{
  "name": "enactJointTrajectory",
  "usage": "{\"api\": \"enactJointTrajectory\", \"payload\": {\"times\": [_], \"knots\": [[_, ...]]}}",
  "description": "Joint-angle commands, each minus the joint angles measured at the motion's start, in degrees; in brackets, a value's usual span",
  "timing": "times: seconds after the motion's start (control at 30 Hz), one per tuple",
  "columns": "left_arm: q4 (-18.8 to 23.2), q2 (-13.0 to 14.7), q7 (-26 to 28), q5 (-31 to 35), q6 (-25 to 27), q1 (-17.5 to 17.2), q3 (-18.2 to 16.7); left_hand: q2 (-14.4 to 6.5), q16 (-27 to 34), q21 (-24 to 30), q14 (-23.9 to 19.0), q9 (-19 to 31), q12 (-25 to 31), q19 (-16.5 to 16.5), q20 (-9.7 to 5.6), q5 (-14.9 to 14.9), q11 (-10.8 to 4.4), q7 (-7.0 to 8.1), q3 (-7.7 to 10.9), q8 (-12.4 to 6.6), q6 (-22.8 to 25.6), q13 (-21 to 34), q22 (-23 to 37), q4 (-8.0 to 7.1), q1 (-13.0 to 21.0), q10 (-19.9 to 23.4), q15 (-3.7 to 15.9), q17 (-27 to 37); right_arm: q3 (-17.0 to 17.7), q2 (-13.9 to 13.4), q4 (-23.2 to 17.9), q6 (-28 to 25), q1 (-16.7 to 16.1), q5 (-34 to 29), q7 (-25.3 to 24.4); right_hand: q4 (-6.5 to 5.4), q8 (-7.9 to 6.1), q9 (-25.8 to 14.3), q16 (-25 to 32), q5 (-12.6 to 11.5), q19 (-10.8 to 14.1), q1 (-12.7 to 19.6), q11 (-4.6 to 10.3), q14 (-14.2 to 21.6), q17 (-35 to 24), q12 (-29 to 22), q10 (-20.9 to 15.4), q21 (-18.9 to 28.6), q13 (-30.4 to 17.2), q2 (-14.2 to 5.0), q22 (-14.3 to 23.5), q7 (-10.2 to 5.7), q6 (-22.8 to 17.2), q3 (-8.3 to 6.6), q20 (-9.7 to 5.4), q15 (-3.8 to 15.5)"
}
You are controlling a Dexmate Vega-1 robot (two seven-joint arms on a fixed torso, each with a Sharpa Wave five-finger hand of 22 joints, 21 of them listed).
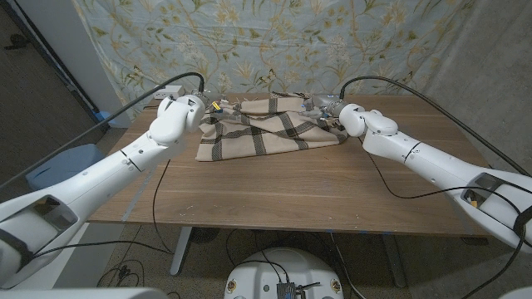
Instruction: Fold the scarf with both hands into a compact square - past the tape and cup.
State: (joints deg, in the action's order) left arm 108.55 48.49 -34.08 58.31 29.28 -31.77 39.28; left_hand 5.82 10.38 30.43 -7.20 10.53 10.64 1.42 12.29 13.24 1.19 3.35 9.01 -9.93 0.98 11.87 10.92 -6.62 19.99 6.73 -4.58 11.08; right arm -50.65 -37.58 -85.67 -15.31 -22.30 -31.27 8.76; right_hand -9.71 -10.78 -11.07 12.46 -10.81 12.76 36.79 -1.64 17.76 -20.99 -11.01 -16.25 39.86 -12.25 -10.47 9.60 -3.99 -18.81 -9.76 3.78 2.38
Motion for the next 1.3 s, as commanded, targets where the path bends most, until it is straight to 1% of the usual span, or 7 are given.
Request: {"api": "enactJointTrajectory", "payload": {"times": [0.03,0.17,0.33,0.53,0.8,1.0,1.3], "knots": [[4.18,3.51,-5.87,-2.95,-1.13,-1.50,0.52,0.92,0.06,-0.42,0.60,0.26,0.24,-0.79,0.07,0.68,-0.11,-0.02,-0.14,-0.40,-0.59,0.24,0.11,0.59,0.68,-0.62,-0.04,0.08,0.13,-0.48,-1.80,-0.21,-2.06,0.40,1.46,-0.63,-0.11,-0.25,-0.12,-0.40,-0.03,-1.28,0.07,-0.91,0.07,-0.08,0.32,-0.32,0.00,-0.13,0.21,0.14,0.26,0.02,-0.40,0.60],[4.42,4.10,-8.24,-3.79,-2.96,-1.08,1.04,2.15,0.23,-1.30,1.66,0.29,0.51,-1.55,-0.01,1.61,0.11,-0.95,-0.42,-0.72,-1.58,0.29,0.05,2.50,3.55,-1.70,-0.69,-0.02,-0.05,-0.42,-1.91,-0.33,-2.37,0.19,1.69,-0.64,-0.10,-0.25,-0.05,-0.44,-0.20,-1.77,0.05,-0.92,0.09,-0.11,0.38,-0.52,0.00,-0.21,0.21,0.09,0.36,0.02,-0.34,0.60],[4.34,4.11,-11.08,-0.36,-4.08,-0.31,2.98,2.63,0.31,-1.53,1.93,0.30,0.62,-1.55,-0.04,2.01,0.19,-1.50,-0.60,-0.78,-2.08,0.31,0.05,3.28,4.75,-2.06,-0.77,-0.05,-0.31,-0.29,-2.08,-0.69,-2.81,-0.08,2.00,-0.61,-0.14,-0.24,-0.02,-0.50,-0.21,-2.21,0.06,-1.02,0.11,-0.16,0.39,-0.67,0.00,-0.30,0.22,0.10,0.34,-0.03,-0.37,0.69],[2.84,3.09,-13.85,0.84,-6.10,0.39,4.41,3.17,0.39,-1.99,2.92,0.34,0.57,-1.19,-0.05,3.10,0.41,-2.68,-0.85,-0.77,-3.70,0.38,0.07,5.34,8.25,-3.90,-1.20,-0.09,-0.66,-0.17,-1.96,-0.38,-3.07,-0.13,2.52,-0.54,-0.21,-0.23,-0.08,-0.58,-0.34,-2.77,0.09,-1.38,0.15,-0.10,0.70,-0.92,0.01,-0.39,0.22,0.11,0.24,-0.15,-0.38,0.60],[-0.27,1.29,-13.54,5.73,-9.19,1.10,6.98,2.85,0.52,-2.46,3.78,0.37,0.75,-0.67,-0.03,4.20,0.61,-3.75,-0.95,-0.54,-6.48,0.46,0.12,7.21,11.84,-5.56,-1.34,-0.11,-0.67,-0.06,-1.72,-0.26,-3.25,-0.24,2.46,-0.43,-0.23,-0.21,-0.06,-0.67,-0.45,-3.41,0.21,-1.60,0.22,-0.11,0.91,-1.24,0.02,-0.43,0.22,0.13,0.27,-0.32,-0.47,0.55],[-3.08,0.14,-8.96,10.17,-10.70,0.32,8.21,0.91,1.15,-2.45,2.53,0.38,1.74,0.63,-0.08,5.11,-0.10,-4.71,0.05,-1.46,-5.32,0.51,0.18,8.44,15.01,-4.24,-0.46,-0.16,-0.50,-0.09,-1.27,-0.05,-3.27,-0.05,2.30,-0.34,-0.30,-0.19,0.01,-0.73,-0.40,-3.82,0.14,-1.58,0.29,-0.19,0.89,-1.42,0.03,-0.46,0.22,0.19,0.14,-0.49,-0.46,0.58],[-6.45,-2.00,-6.54,14.39,-12.29,0.24,9.64,-1.41,1.85,-2.18,-0.25,0.37,2.83,2.88,-0.14,6.03,-1.03,-4.38,1.52,-2.10,-3.06,0.50,0.23,10.03,18.90,-2.31,0.92,-0.28,-0.43,0.32,0.26,0.65,-2.95,0.62,1.99,-0.18,-0.35,-0.16,0.14,-0.83,-0.34,-4.15,0.18,-1.36,0.40,-0.30,0.77,-1.64,0.05,-0.51,0.22,0.20,0.04,-0.79,-0.45,0.64]]}}
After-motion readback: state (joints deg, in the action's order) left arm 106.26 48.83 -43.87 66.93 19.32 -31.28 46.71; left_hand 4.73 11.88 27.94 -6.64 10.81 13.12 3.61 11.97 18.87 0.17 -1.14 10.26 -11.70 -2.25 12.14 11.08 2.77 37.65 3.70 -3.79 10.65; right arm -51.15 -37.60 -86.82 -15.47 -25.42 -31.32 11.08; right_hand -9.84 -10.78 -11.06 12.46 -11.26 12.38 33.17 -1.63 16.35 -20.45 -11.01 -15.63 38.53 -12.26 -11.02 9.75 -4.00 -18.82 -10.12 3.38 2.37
